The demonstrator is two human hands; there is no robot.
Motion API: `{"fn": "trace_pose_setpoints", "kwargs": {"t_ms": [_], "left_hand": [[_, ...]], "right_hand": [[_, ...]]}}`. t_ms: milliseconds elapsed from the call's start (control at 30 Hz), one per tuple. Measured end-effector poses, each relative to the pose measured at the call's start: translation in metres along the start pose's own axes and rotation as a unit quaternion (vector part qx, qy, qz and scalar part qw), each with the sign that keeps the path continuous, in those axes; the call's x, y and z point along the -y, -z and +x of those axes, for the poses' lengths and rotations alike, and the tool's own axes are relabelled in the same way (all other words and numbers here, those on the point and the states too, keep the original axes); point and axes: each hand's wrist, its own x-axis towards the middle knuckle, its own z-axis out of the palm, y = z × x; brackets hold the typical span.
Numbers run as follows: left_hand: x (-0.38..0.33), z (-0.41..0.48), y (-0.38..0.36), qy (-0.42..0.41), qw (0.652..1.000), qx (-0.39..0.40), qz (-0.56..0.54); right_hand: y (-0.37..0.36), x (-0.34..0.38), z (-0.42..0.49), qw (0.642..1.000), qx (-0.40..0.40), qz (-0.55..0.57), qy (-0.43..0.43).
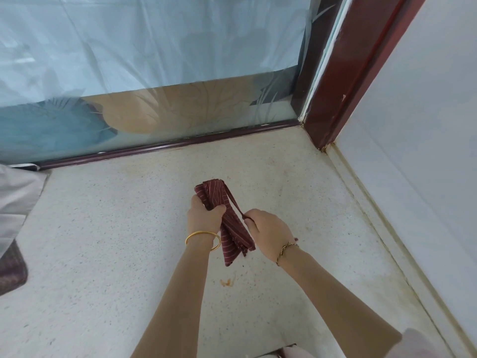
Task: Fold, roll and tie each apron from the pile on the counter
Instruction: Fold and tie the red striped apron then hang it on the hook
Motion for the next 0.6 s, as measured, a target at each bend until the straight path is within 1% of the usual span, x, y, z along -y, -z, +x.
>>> {"fn": "trace_pose_setpoints", "kwargs": {"t_ms": [67, 167, 233, 267, 300, 367, 433, 500, 600], "left_hand": [[-0.002, -0.002, 0.0, 0.01, 1.0, -0.001, 0.007], [-0.004, -0.001, -0.003, 0.026, 0.999, 0.012, -0.035], [-0.006, 0.002, -0.005, 0.034, 0.998, 0.014, -0.045], [-0.006, 0.004, -0.005, 0.042, 0.997, 0.014, -0.061], [-0.006, 0.005, -0.006, 0.051, 0.994, 0.015, -0.092], [-0.009, 0.006, -0.007, 0.065, 0.982, 0.032, -0.174], [-0.013, 0.005, -0.007, 0.066, 0.974, 0.045, -0.213], [-0.017, 0.004, -0.005, 0.062, 0.975, 0.049, -0.209], [-0.022, 0.005, 0.001, 0.054, 0.983, 0.057, -0.167]], "right_hand": [[0.001, 0.009, -0.004, 0.999, -0.019, 0.048, -0.002], [0.0, 0.026, -0.014, 0.994, -0.045, 0.097, 0.003], [-0.005, 0.034, -0.017, 0.993, -0.032, 0.116, 0.002], [-0.008, 0.035, -0.018, 0.989, -0.016, 0.145, -0.013], [-0.012, 0.036, -0.019, 0.98, 0.004, 0.194, -0.036], [-0.02, 0.034, -0.021, 0.95, 0.028, 0.299, -0.083], [-0.031, 0.028, -0.022, 0.922, 0.038, 0.367, -0.119], [-0.039, 0.019, -0.021, 0.902, 0.051, 0.403, -0.149], [-0.043, -0.006, -0.013, 0.898, 0.074, 0.39, -0.193]]}}
